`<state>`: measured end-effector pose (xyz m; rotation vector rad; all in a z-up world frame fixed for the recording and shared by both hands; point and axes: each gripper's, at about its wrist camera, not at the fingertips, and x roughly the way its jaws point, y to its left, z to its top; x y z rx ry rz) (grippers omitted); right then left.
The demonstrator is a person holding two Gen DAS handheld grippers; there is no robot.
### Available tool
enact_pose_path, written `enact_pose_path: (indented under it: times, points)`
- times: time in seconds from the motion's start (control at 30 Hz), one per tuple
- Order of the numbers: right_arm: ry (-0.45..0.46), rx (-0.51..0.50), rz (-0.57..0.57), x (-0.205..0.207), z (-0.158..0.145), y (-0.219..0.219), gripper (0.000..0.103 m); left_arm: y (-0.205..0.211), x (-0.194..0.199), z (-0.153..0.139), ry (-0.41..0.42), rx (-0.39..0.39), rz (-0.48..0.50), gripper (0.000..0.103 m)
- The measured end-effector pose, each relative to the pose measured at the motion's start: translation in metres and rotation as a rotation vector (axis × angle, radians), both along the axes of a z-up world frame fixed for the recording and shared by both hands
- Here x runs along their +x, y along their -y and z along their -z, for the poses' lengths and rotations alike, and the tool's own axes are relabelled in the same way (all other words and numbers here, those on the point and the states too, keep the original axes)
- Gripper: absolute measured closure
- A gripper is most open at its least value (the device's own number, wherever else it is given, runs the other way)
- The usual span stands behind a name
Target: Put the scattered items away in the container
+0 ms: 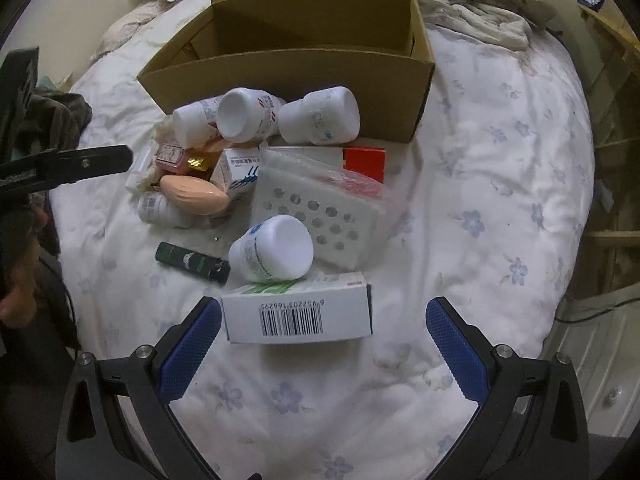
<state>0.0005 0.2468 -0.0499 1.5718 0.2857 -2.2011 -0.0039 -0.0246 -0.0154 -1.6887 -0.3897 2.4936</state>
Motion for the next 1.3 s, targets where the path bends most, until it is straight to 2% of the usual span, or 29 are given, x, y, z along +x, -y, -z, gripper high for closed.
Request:
enact_pose_path:
  times: [0.07,0.3,0.43,0.47,0.5,0.57,0.77,1.07,1.13,1.2,1.3]
  points:
    - [0.012,0.006,0.013,-0.005,0.004,0.003,0.000,-0.001,0.002,0.005,-0.002,0.002,0.009,0.001]
    - [0.066,-0.032,0.012,-0.012,0.011,0.004,0.000,-0.015,0.019,0.014,0.092,0.030,-0.022,0.001]
    - [0.078,-0.011,0.007,-0.011,0.016,0.006,0.001,-0.040,0.030,0.023,0.108,0.012,-0.011,0.001]
    - [0.073,-0.001,0.003,-0.010,0.017,0.005,0.001,-0.048,0.032,0.026,0.109,0.009,0.002,0.001]
    - [0.064,0.001,-0.001,-0.008,0.015,0.005,0.007,-0.054,0.033,0.028,0.109,0.008,0.006,0.001]
    - [0.038,-0.034,0.001,-0.008,0.005,-0.002,0.020,-0.066,0.035,0.030,0.107,-0.008,0.004,0.001]
    - [0.027,-0.115,0.083,-0.016,-0.012,-0.031,0.020,-0.093,0.034,0.045,0.121,-0.044,-0.020,0.001]
    - [0.010,-0.219,0.145,-0.023,-0.030,-0.046,0.020,-0.120,0.021,0.069,0.099,-0.164,-0.010,0.001]
    - [0.009,-0.228,0.149,-0.021,-0.031,-0.042,0.020,-0.119,0.020,0.072,0.102,-0.154,-0.024,0.006]
    - [0.005,-0.233,0.143,-0.021,-0.033,-0.041,0.020,-0.120,0.021,0.073,0.099,-0.153,-0.027,0.023]
    - [-0.002,-0.230,0.135,-0.019,-0.035,-0.037,0.020,-0.123,0.021,0.073,0.098,-0.149,-0.012,0.023]
